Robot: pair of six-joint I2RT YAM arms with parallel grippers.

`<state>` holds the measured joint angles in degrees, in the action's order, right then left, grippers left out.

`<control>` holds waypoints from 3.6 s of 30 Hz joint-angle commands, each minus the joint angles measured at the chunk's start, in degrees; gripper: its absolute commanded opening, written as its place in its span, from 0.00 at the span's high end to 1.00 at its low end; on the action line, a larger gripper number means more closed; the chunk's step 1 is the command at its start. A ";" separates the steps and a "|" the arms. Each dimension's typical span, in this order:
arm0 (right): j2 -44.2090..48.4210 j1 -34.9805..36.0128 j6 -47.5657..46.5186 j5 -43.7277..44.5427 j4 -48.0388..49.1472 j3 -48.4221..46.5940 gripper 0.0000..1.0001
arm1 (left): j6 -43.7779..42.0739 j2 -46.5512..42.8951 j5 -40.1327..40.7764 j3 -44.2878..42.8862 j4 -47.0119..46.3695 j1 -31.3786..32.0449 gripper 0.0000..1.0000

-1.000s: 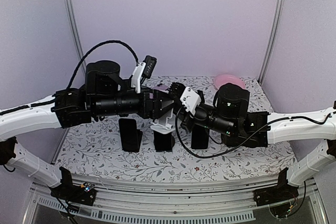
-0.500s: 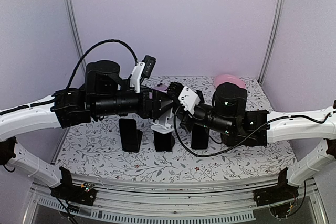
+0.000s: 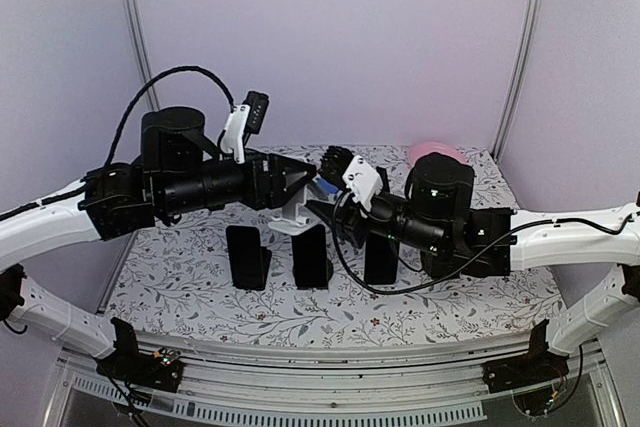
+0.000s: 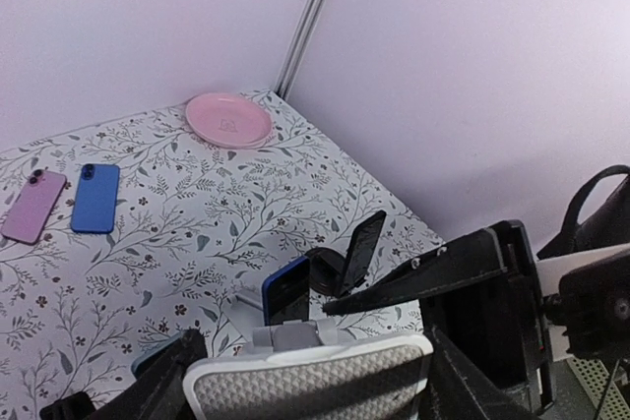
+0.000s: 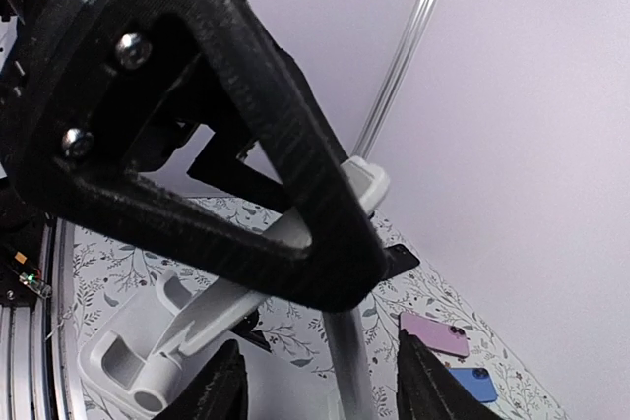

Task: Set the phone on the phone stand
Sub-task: Pass from the right arm to the left, then place the phone stand at the center of the board.

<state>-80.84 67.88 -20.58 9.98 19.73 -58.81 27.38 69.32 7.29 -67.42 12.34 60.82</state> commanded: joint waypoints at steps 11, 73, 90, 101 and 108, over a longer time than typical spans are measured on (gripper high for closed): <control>4.00 0.37 5.79 8.43 -2.45 0.18 0.16 | -2.70 -8.28 9.77 1.00 1.76 -4.05 0.67; 35.96 0.36 37.37 16.24 -16.17 15.67 0.01 | 6.17 -25.38 8.62 48.86 -16.36 -36.72 0.64; 34.25 0.28 35.64 17.11 -14.88 15.44 0.01 | 6.01 -20.03 7.42 50.70 -19.68 -36.73 0.65; 32.31 0.11 35.65 16.62 -14.81 14.94 0.01 | 5.37 -17.34 5.84 50.01 -18.39 -36.73 0.64; 32.17 -0.18 35.74 16.07 -14.80 14.88 0.01 | 6.25 -15.67 5.60 49.05 -16.80 -36.71 0.63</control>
<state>-48.53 67.85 15.44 26.46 3.51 -42.68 33.06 52.95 13.69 -17.10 -4.84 24.80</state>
